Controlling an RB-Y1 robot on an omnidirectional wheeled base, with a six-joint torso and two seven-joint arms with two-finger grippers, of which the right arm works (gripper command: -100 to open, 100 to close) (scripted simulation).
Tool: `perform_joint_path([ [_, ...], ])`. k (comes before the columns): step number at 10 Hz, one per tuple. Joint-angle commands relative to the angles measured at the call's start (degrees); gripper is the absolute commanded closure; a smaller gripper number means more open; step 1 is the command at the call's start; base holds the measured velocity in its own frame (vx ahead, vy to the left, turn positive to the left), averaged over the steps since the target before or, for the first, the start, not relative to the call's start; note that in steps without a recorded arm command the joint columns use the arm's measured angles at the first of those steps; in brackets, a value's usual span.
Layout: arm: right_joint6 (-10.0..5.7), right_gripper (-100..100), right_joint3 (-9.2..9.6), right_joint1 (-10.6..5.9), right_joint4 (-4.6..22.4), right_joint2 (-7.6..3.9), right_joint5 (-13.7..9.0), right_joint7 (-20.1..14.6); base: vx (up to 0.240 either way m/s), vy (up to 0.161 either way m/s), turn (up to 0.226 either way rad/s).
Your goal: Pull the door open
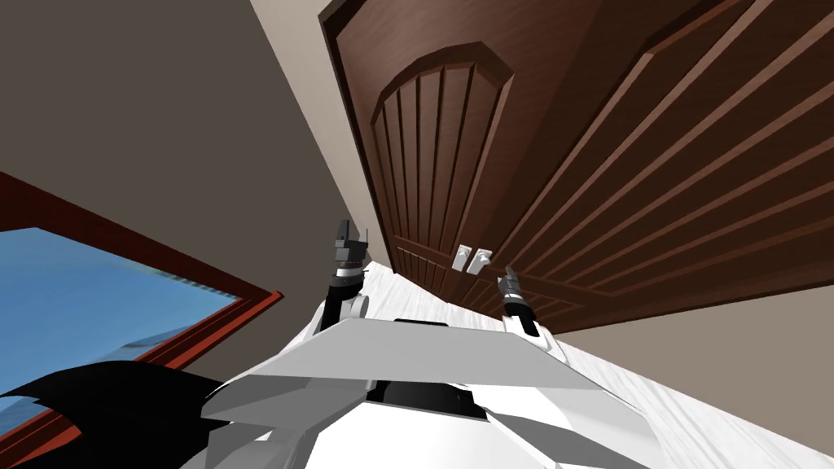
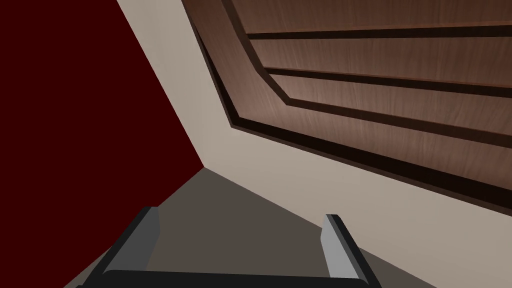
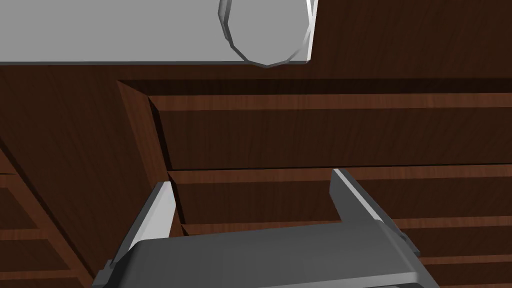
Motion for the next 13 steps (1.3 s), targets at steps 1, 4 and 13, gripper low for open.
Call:
perform_joint_path([
  [1, -0.28, -100, 0.62, 0.3, -0.4, 0.08, 0.1, -0.4, -0.256, 0.037, 0.041],
  [4, -0.87, -100, 2.79, 0.27, -1.6, 0.61, 0.4, -1.1, -0.189, 0.102, 0.076],
  [13, -0.59, -100, -1.34, -0.03, 1.2, -0.25, -0.3, 0.4, 0.085, -0.058, -0.042],
])
